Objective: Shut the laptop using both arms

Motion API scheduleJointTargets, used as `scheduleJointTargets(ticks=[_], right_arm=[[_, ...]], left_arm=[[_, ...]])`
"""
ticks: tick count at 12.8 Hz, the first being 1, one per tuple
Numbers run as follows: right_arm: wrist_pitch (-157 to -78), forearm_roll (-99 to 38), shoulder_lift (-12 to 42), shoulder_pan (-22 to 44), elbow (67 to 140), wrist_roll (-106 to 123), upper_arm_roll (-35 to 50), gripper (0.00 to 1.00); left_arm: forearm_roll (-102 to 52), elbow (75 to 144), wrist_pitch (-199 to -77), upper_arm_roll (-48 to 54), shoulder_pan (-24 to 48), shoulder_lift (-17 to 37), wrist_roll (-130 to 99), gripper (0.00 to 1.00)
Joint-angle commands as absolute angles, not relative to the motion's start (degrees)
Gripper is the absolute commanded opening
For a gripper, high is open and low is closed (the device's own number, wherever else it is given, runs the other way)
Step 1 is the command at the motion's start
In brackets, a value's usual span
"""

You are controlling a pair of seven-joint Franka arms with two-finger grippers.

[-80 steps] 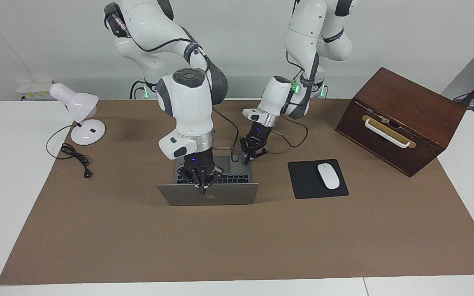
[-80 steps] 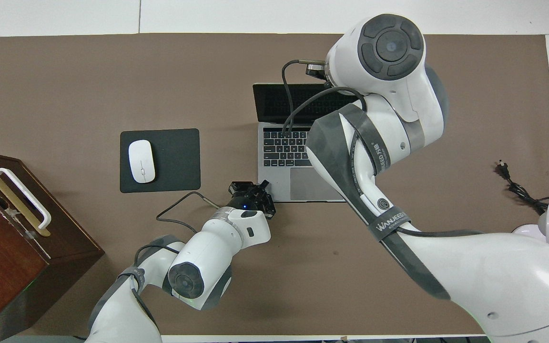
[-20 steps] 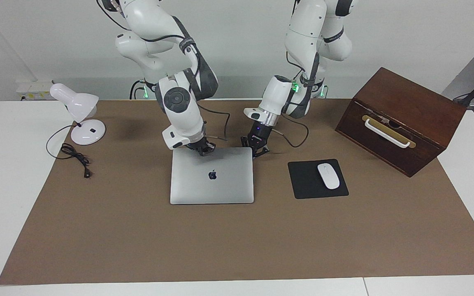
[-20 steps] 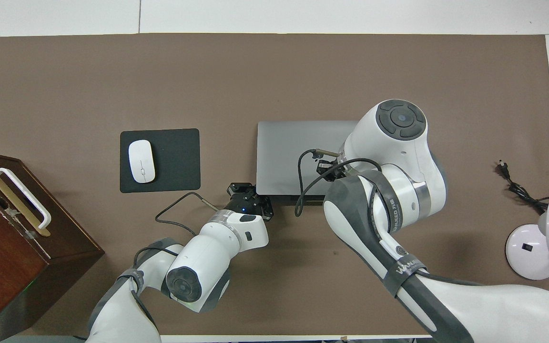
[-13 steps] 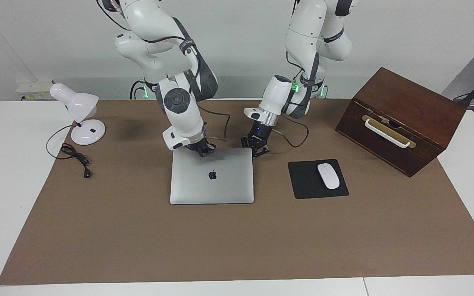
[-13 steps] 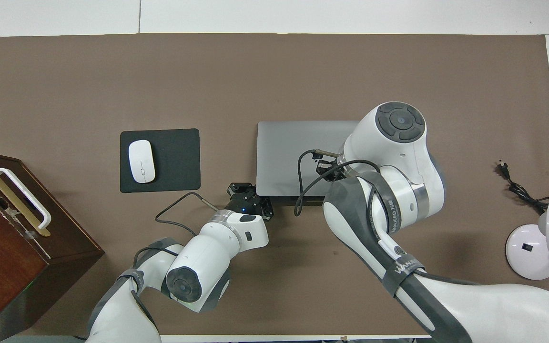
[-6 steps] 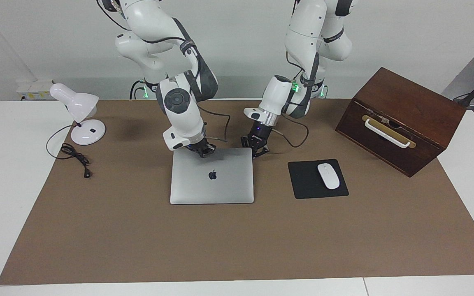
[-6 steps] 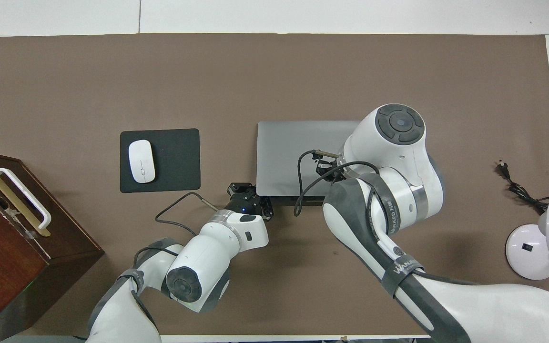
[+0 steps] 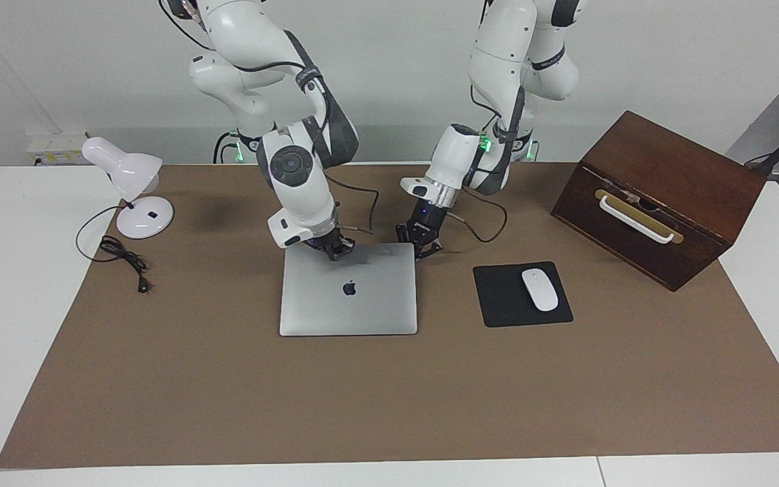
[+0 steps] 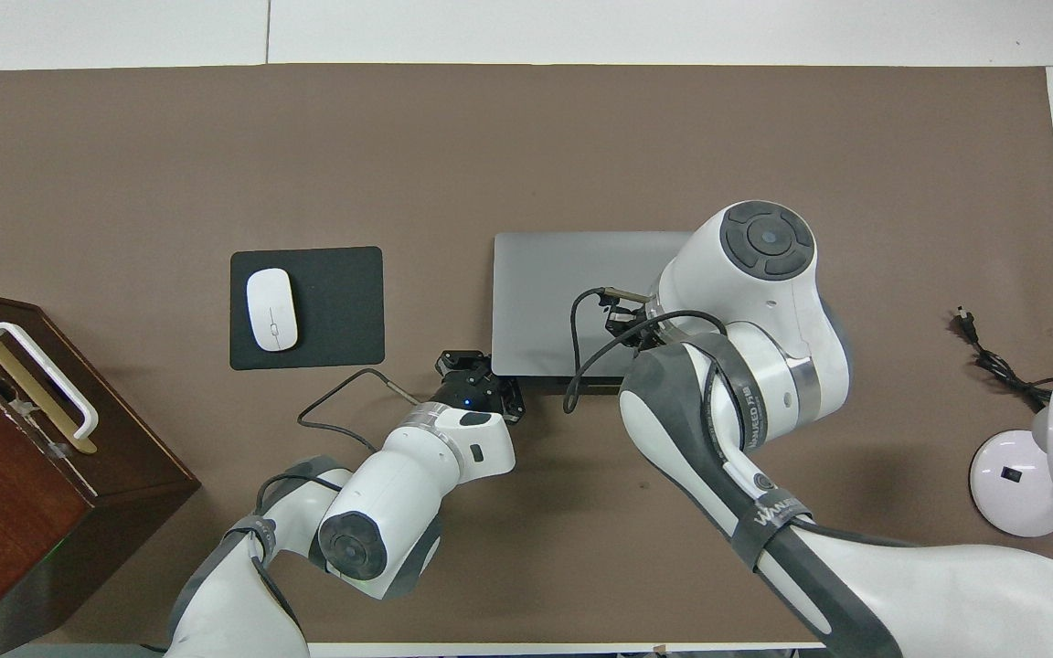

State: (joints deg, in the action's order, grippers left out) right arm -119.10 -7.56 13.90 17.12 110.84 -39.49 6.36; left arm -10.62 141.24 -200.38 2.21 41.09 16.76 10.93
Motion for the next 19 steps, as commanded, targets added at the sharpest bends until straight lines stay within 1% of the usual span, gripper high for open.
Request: scheduleJointTargets(ticks=[1,3,6,8,10,11,12,13,14,15,16,17,19], right_arm=[[-114.45,-9.23,11.70,16.52,108.56,-39.81,6.77,0.00],[-111.90,-9.23,8.89,15.65,106.53,-39.82,6.42,0.00],[-111.27,-9.05,4.06,11.27,102.59,-38.33,6.24,0.00],[-112.32,-8.35,2.99,8.10,98.63,-33.34,6.15,0.00],[-113.02,-7.91,3.34,4.41,95.02,-25.18,6.15,0.00],[-116.42,-7.91,3.51,2.65,94.40,-20.79,6.15,0.02],[-119.67,-7.74,3.60,1.24,94.31,-17.35,6.07,0.16],[-121.36,-6.43,3.60,0.62,94.13,-15.05,6.06,0.32],[-121.46,-4.33,3.69,0.53,93.43,-13.64,6.06,0.43],[-121.20,-2.65,3.43,-0.17,92.91,-12.93,6.06,0.60],[-119.81,-2.11,2.73,-0.78,92.90,-12.75,6.06,0.78],[-117.10,-2.02,1.85,-0.96,92.81,-12.40,5.80,0.99],[-110.25,-2.02,0.54,-0.97,92.81,-6.89,3.88,1.00]], left_arm=[[-11.07,143.09,-199.51,1.49,41.31,17.58,11.60,0.00],[-11.07,143.09,-199.51,1.49,41.31,17.58,11.60,0.00],[-11.16,143.09,-199.69,1.58,41.22,17.58,10.99,0.00],[-11.51,143.00,-199.86,1.58,41.31,17.58,10.81,0.00],[-11.51,143.00,-199.95,1.58,41.48,17.23,8.80,0.00],[-11.51,143.00,-199.95,1.67,41.57,16.79,7.66,0.00],[-11.51,143.00,-199.95,1.67,41.49,16.18,6.78,0.00],[-11.51,143.09,-199.60,1.67,41.57,15.13,5.55,0.00],[-11.51,143.26,-198.99,1.67,41.57,13.81,4.32,0.00],[-11.51,143.52,-197.07,1.67,41.57,12.06,3.09,0.00],[-11.51,143.53,-192.53,1.67,41.49,9.00,2.73,0.00],[-11.51,143.35,-187.70,1.50,41.05,5.75,2.72,0.00],[-11.51,143.35,-178.47,1.49,39.47,-0.32,3.16,0.00]])
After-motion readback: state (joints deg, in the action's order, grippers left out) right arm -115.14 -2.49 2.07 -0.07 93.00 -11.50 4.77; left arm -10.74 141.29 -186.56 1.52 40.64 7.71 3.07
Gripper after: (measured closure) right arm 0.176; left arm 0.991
